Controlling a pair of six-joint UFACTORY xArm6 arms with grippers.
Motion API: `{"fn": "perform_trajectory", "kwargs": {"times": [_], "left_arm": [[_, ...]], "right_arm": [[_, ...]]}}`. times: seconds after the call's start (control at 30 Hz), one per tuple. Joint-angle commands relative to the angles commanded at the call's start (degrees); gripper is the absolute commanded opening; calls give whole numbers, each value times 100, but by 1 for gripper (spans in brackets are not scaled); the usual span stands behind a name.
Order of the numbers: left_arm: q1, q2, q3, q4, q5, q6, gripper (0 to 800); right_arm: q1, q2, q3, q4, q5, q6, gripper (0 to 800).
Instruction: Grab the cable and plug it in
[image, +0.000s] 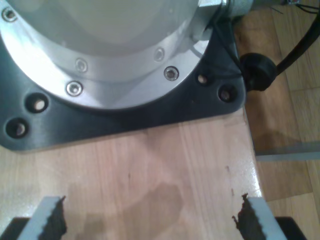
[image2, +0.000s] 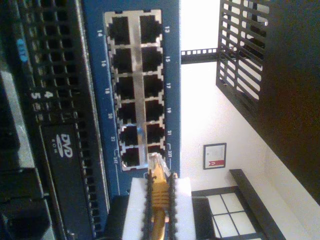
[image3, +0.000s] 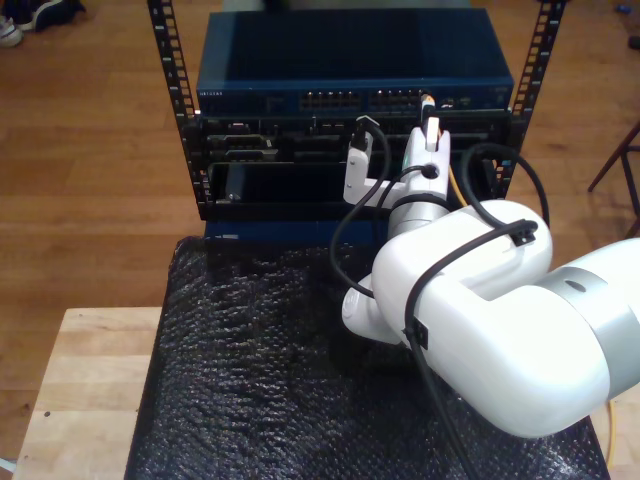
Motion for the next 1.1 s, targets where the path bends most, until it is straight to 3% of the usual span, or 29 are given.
{"fn": "perform_trajectory", "kwargs": {"times": [1.1], "left_arm": [[0, 0, 0, 0, 0, 0, 800]], "right_arm": [[-26, 105, -149, -9, 18, 0, 0]]}}
